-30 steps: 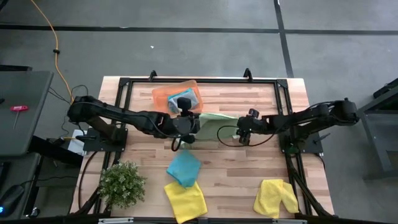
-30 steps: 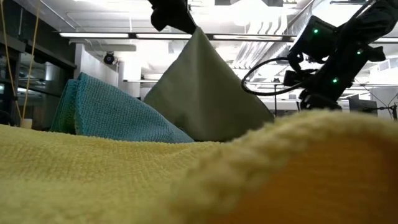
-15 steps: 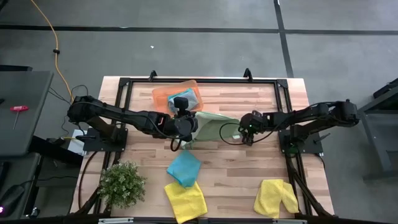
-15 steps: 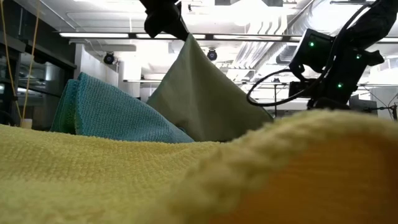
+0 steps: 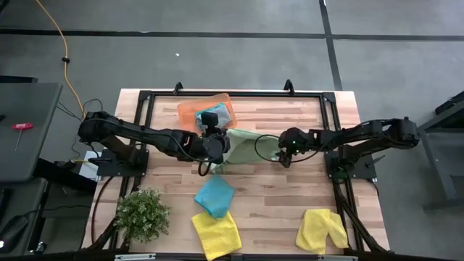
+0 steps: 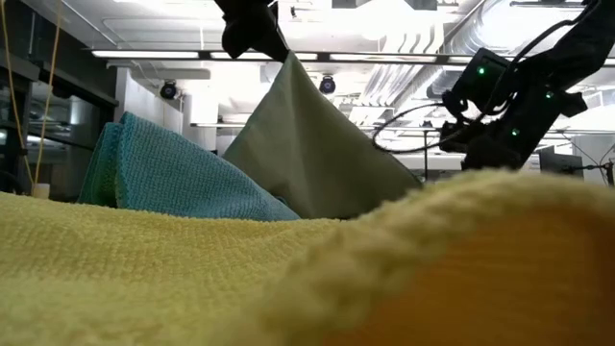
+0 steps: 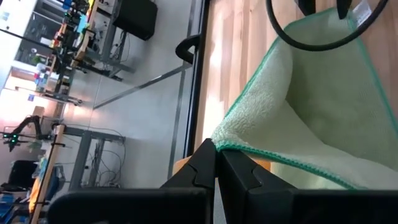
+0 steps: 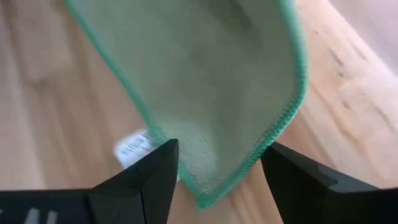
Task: Fold microfiber towels
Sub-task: Fold the green microfiber cloth
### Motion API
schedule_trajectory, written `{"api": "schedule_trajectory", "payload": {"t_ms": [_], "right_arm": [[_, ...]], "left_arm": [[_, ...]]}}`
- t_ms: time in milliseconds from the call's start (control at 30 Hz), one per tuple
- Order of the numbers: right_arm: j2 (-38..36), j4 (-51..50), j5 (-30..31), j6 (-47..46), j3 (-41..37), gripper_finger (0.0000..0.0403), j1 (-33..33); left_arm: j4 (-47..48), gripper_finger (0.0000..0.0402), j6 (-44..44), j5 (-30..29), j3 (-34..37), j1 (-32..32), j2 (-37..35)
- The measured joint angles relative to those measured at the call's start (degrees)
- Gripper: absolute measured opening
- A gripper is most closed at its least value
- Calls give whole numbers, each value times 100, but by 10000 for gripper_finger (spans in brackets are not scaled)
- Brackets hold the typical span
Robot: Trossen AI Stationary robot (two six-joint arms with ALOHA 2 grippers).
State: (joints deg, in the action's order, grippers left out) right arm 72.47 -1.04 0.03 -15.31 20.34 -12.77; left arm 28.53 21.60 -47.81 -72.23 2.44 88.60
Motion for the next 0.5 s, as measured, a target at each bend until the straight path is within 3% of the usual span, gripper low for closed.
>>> {"api": "schedule_trajectory", "payload": {"t_ms": [133,500], "right_arm": [[0,44,-72,-268,0,206,4],[0,-349,-67,-303,7,114,15]], "left_arm": [[0,0,-1,0,0,0,0],[39,0,0,-255,0,-2,0]]}}
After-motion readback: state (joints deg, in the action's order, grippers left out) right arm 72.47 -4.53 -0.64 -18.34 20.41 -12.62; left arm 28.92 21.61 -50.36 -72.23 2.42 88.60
